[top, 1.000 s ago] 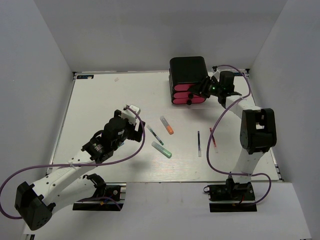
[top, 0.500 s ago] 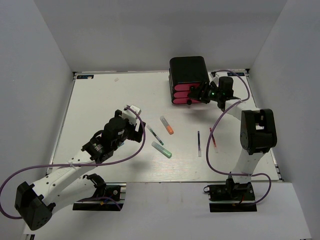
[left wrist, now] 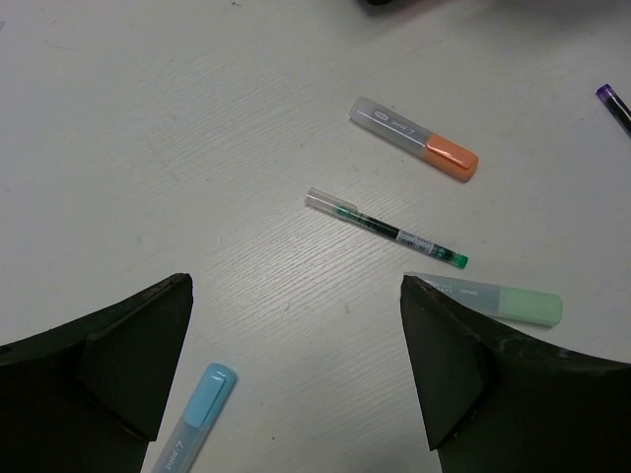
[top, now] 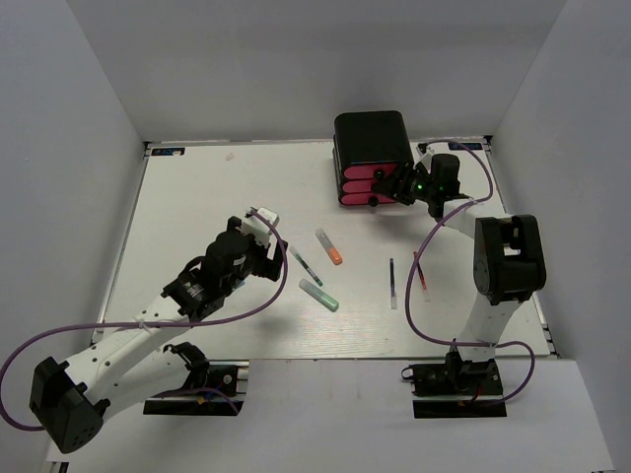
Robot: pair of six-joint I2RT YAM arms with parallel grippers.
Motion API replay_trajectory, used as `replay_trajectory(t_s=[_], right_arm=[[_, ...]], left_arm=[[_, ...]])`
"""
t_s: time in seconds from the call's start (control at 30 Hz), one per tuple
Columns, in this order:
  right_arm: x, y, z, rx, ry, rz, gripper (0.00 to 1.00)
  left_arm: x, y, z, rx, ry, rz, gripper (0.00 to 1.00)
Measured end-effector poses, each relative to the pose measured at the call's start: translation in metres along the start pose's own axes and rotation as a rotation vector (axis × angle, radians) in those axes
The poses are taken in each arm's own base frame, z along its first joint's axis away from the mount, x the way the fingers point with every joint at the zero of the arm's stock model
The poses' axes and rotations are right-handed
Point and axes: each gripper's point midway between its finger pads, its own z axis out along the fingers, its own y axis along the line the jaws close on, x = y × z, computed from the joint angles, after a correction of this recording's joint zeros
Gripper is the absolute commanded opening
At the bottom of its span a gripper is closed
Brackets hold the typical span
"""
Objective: Sort the stationery into containers
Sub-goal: Open the drawer
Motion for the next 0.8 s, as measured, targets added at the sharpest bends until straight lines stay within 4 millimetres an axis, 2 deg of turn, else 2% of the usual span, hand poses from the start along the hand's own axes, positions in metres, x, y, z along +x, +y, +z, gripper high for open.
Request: replay_trajectory(t_s=[0.6, 0.8], right_arm=[[-0.005, -0.011, 0.013, 0.025, -0.068, 0.030, 0.52], [-0.009, -0.012, 0.015, 0.026, -0.090, 0.041, 0.47]], left_arm=[[0.003, -0.001, 0.002, 0.002, 0.013, 0.004, 0.96], [0.003, -0.001, 0.002, 0.002, 0.014, 0.004, 0.96]])
